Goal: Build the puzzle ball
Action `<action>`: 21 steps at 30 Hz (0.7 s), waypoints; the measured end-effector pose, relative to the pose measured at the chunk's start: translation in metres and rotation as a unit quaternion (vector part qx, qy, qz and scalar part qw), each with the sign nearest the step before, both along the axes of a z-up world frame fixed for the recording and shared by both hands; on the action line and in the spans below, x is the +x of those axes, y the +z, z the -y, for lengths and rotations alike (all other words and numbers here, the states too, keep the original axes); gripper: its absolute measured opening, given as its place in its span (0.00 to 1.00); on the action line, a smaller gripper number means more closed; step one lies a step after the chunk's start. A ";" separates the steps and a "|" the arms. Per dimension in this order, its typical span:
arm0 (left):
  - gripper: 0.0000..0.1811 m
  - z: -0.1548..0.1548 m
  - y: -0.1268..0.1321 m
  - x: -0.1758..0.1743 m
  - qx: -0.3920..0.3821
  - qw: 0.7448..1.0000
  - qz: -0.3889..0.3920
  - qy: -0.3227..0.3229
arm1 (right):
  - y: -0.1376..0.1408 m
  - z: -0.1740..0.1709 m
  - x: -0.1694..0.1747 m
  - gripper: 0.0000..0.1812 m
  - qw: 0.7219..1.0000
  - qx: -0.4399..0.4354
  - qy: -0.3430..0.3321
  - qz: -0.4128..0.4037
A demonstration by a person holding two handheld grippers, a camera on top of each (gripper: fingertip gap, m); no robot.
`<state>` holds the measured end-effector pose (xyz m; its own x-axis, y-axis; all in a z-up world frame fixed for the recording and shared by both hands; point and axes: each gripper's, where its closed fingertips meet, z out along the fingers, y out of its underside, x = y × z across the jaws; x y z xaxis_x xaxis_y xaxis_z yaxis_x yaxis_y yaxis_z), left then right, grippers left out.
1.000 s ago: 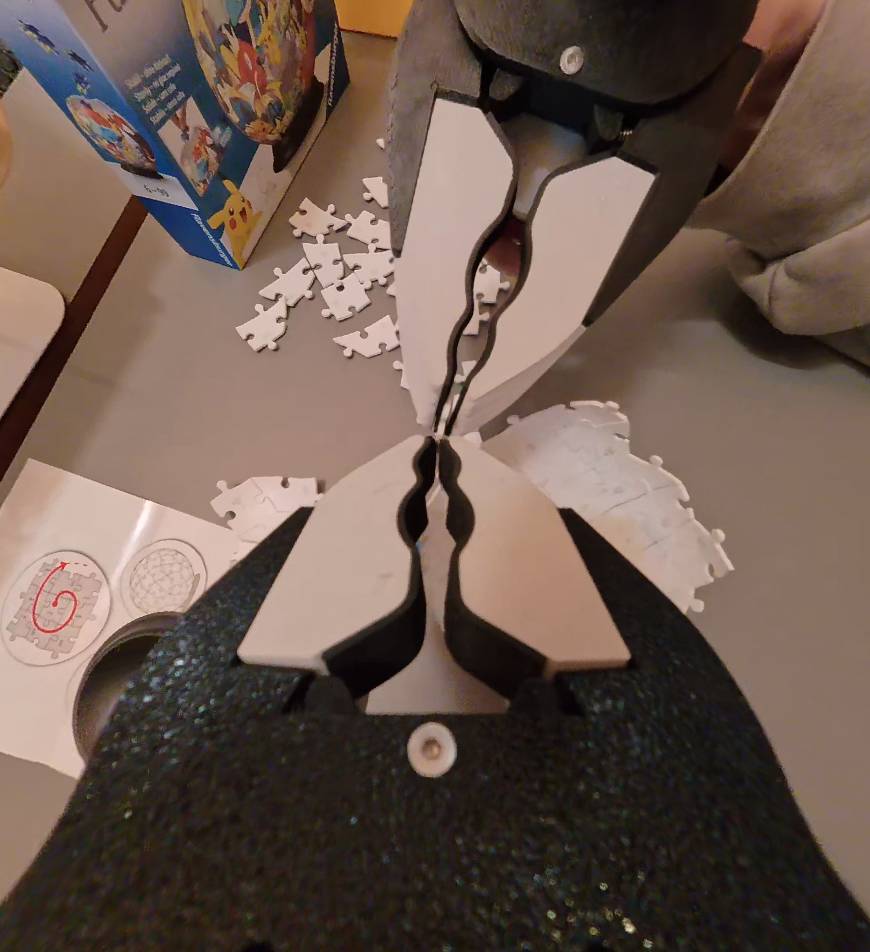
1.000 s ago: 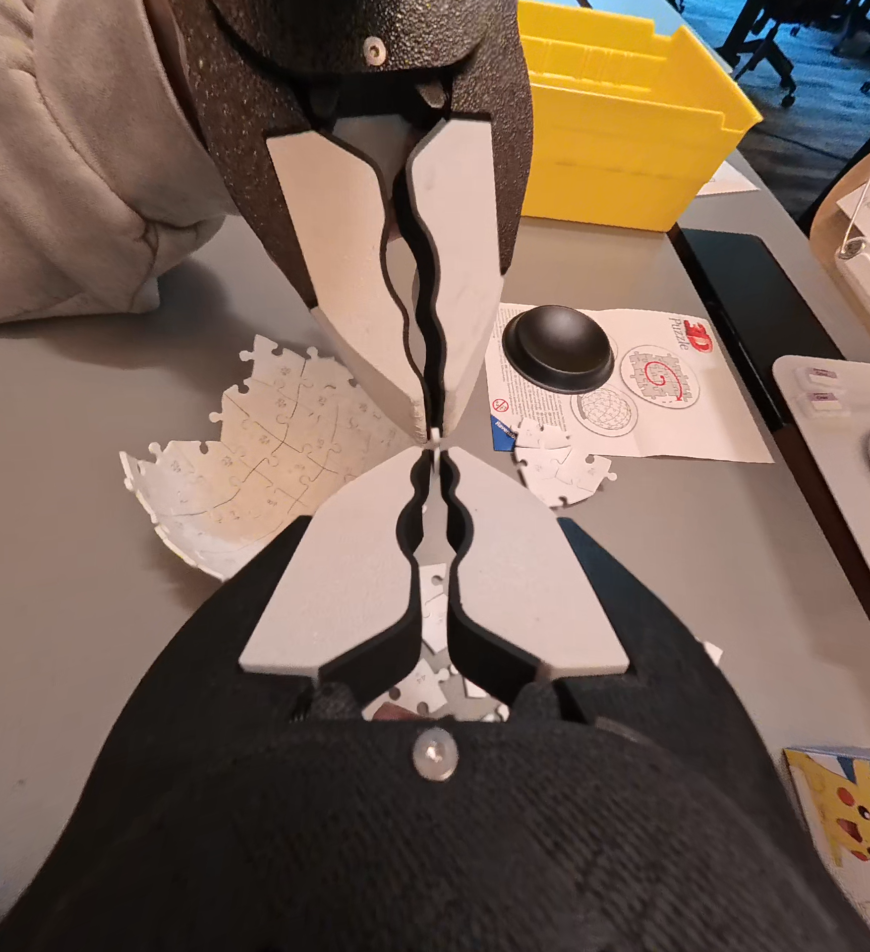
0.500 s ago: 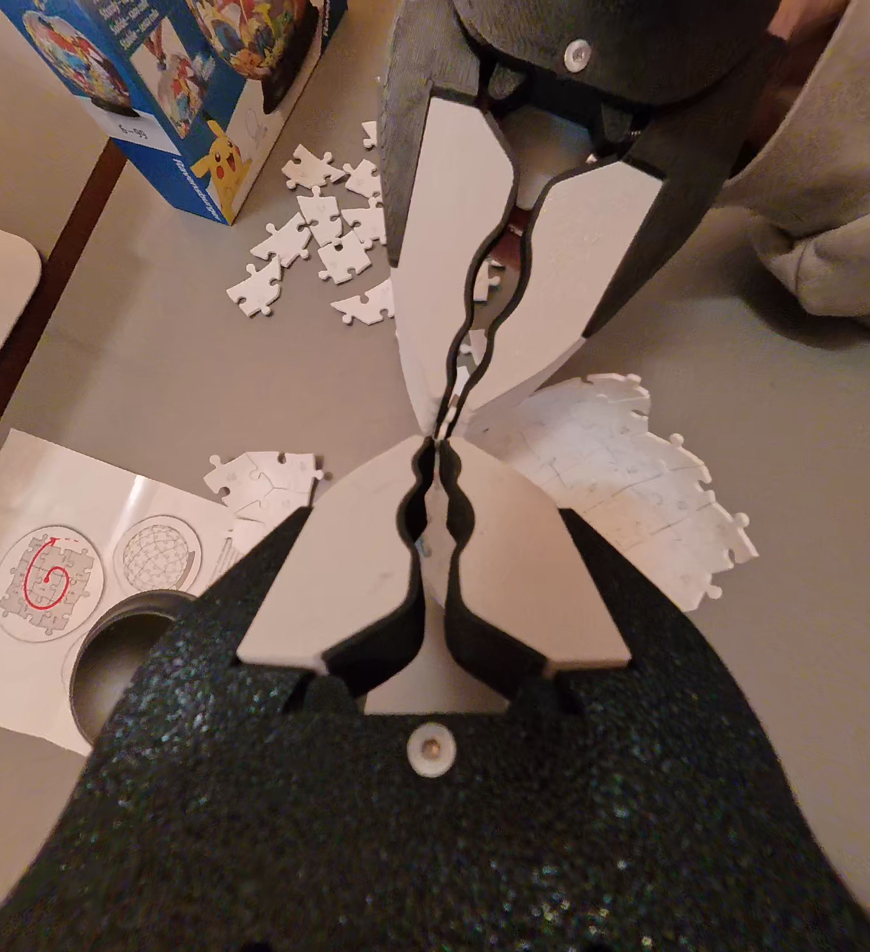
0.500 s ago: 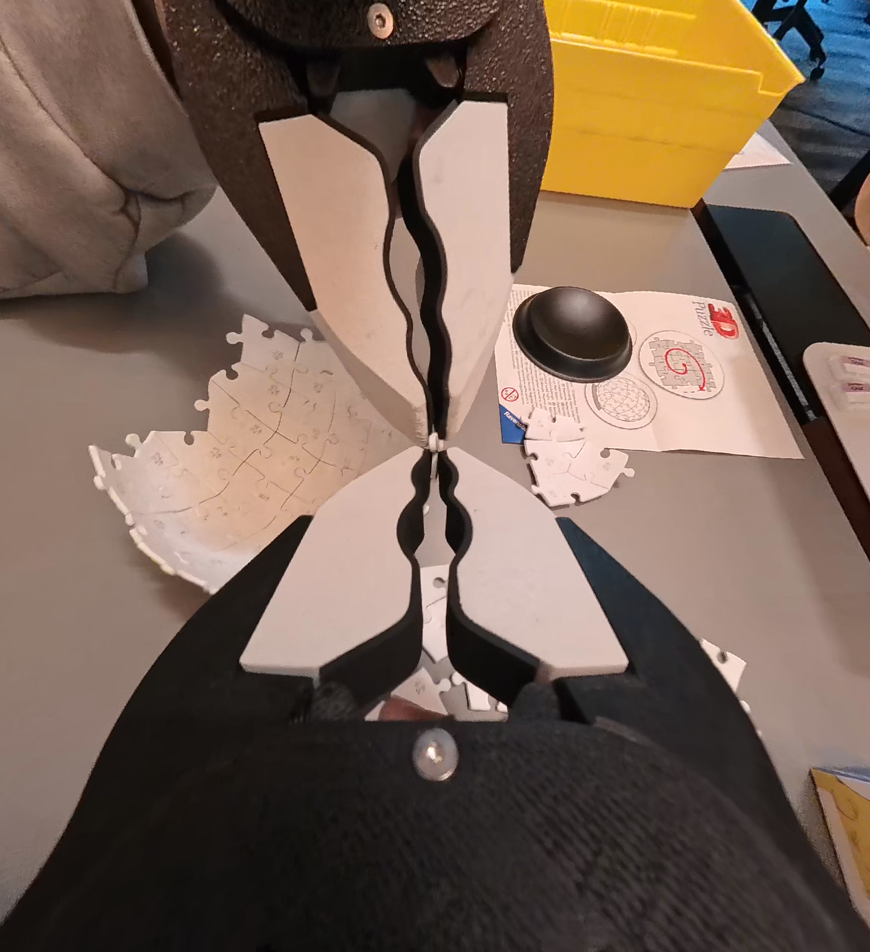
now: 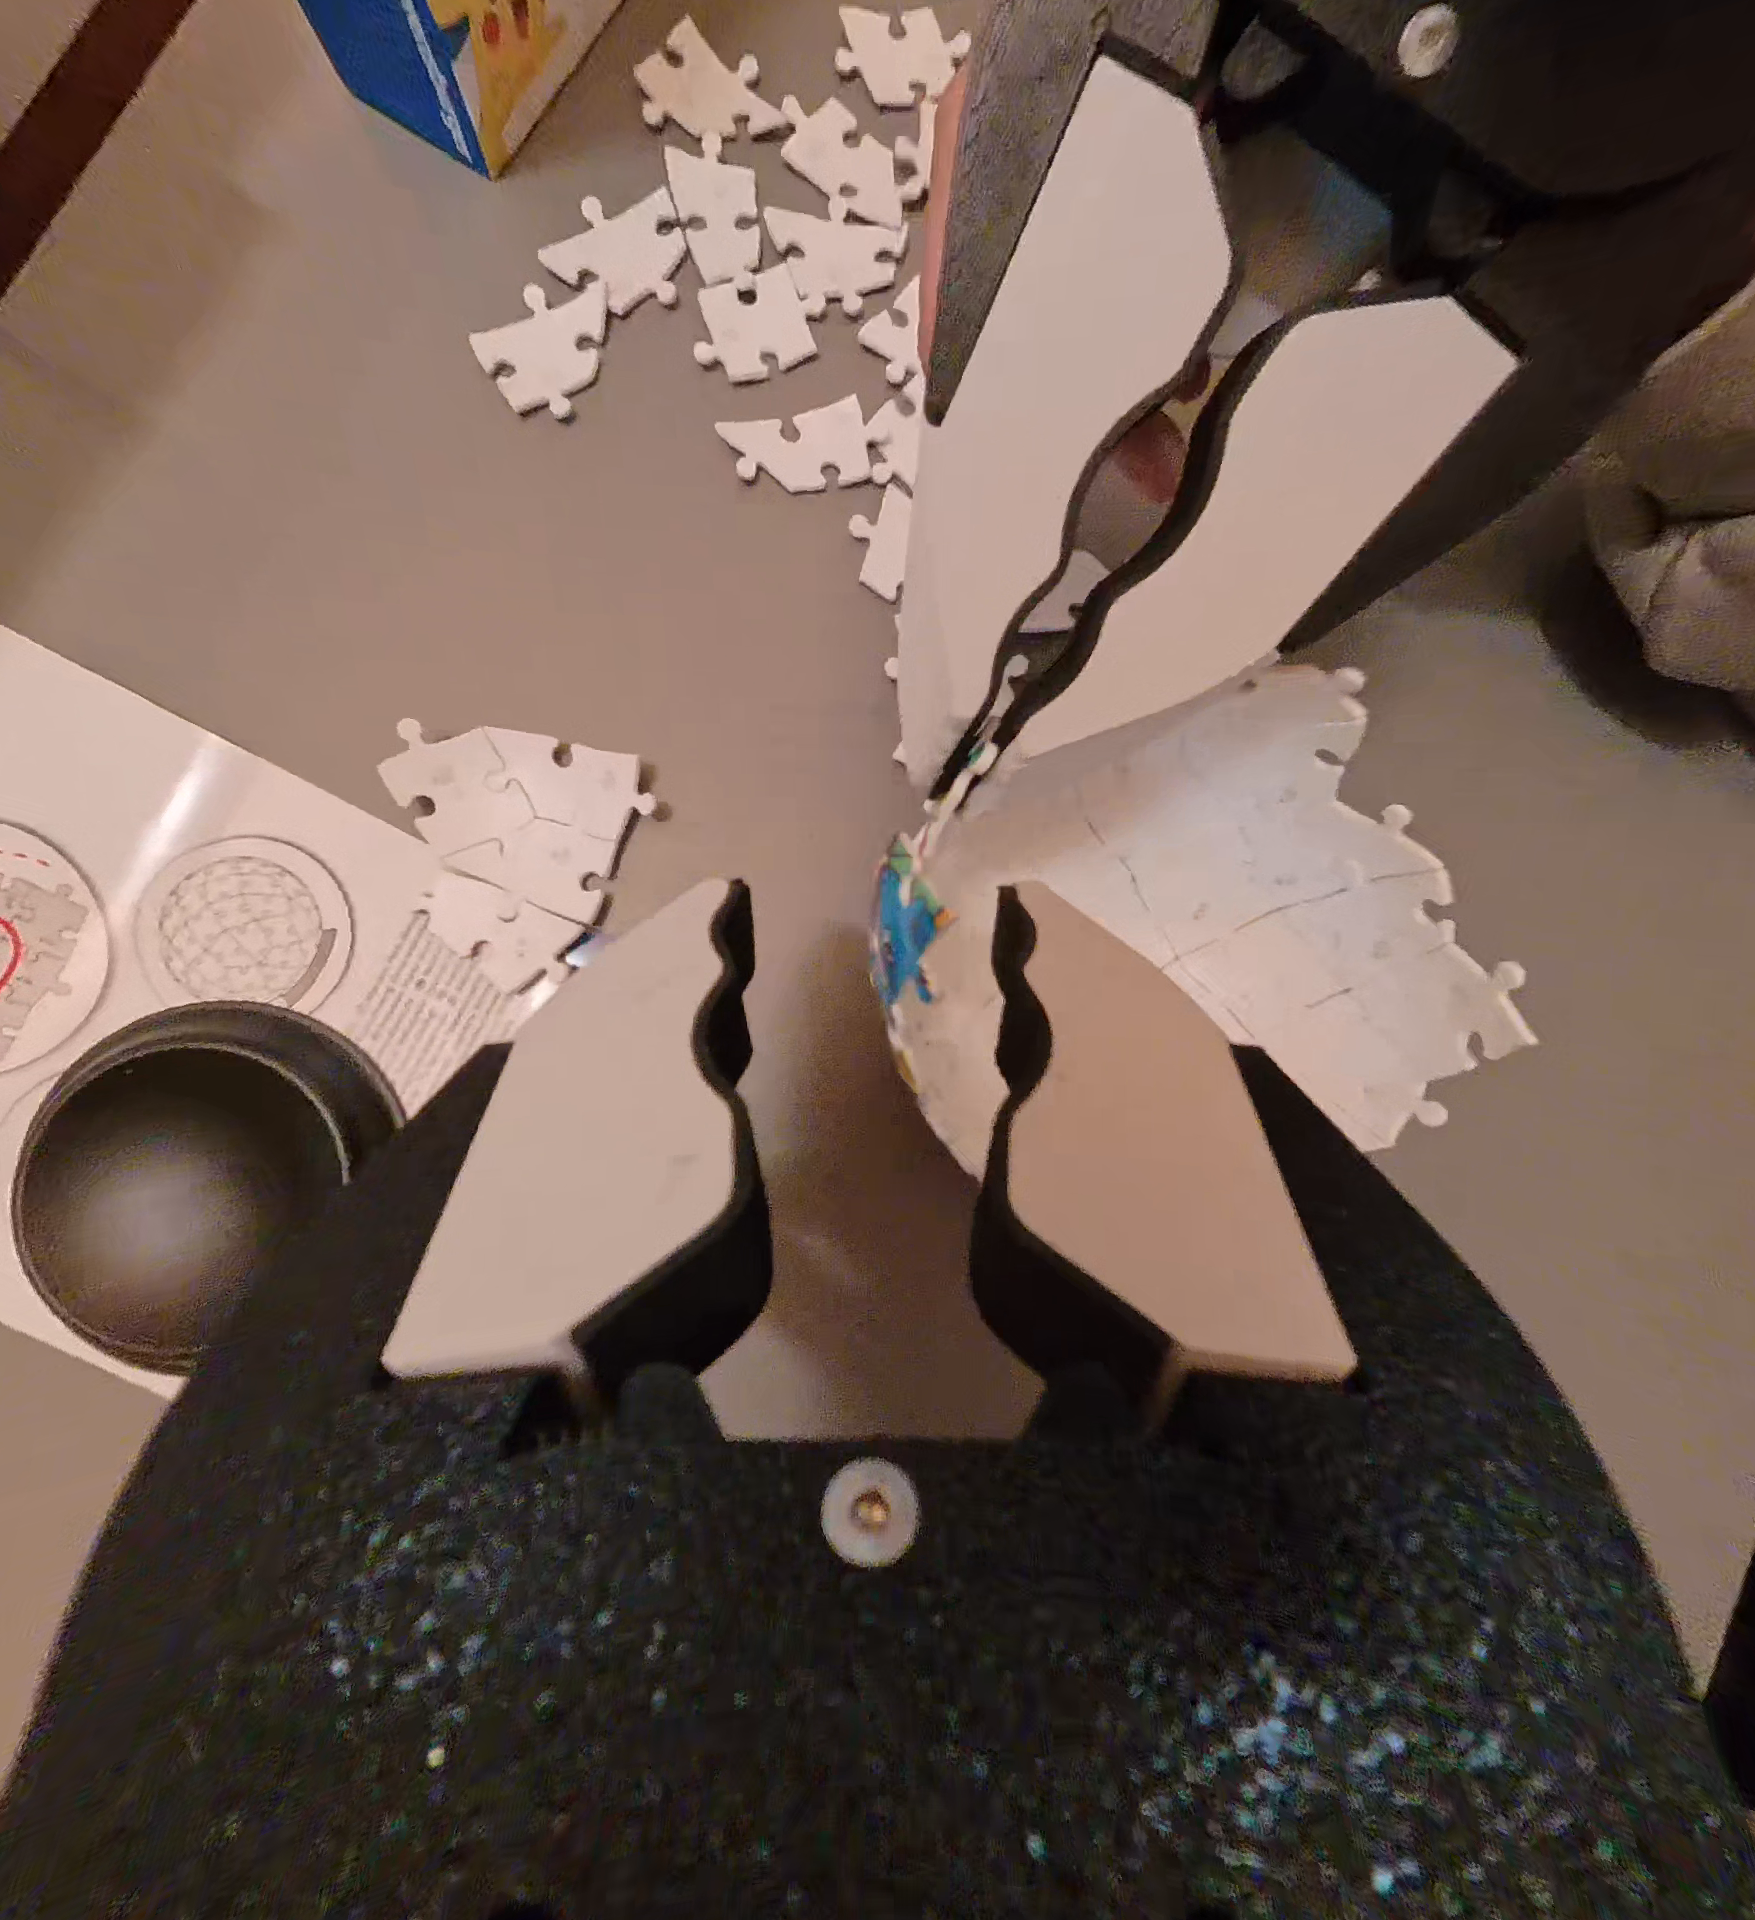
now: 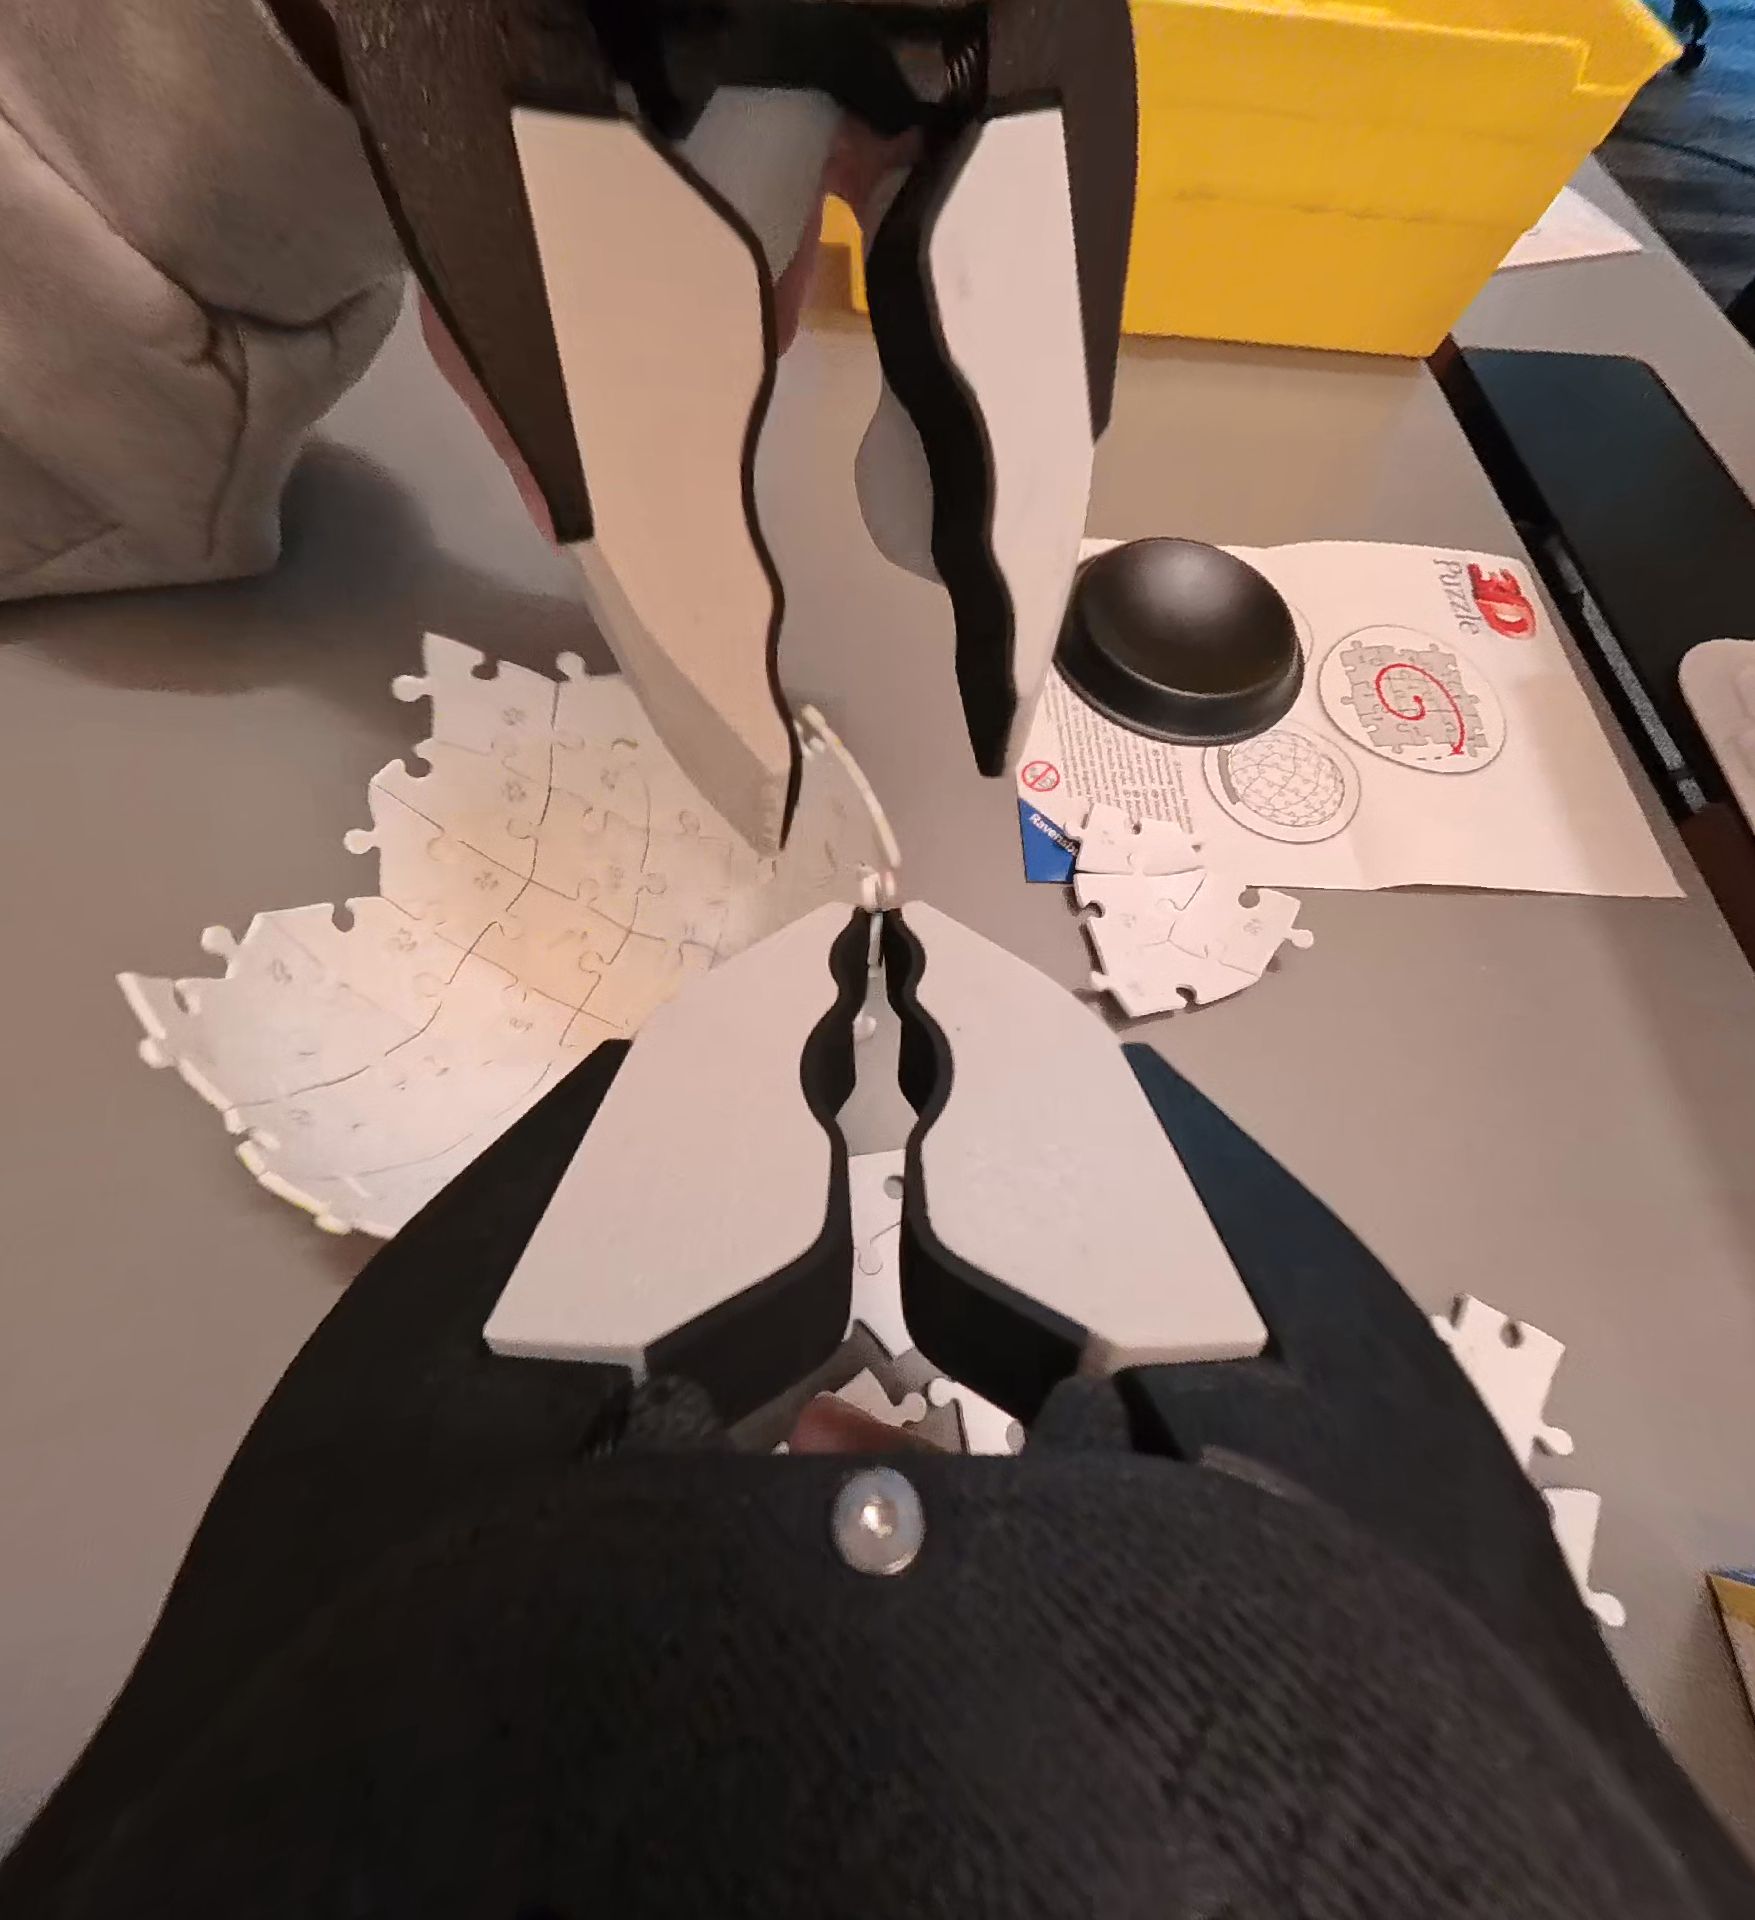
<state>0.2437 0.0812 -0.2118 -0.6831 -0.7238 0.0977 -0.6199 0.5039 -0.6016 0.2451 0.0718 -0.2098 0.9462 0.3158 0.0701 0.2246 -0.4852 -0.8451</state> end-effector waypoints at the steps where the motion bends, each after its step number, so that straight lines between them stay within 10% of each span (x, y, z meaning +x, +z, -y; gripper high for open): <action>1: 0.25 -0.002 -0.006 0.001 0.012 1.000 -0.006 -0.001 | -0.001 -0.001 0.001 0.01 1.000 -0.001 -0.003 0.000; 21: 0.16 -0.008 -0.031 -0.010 0.038 0.997 -0.057 -0.035 | -0.013 -0.009 -0.003 0.01 0.999 -0.023 -0.003 0.025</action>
<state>0.2333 0.0888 -0.2427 -0.7197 -0.6831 0.1240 -0.6439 0.5899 -0.4873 0.2425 0.0812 -0.2226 0.9441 0.3134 0.1022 0.2618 -0.5246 -0.8101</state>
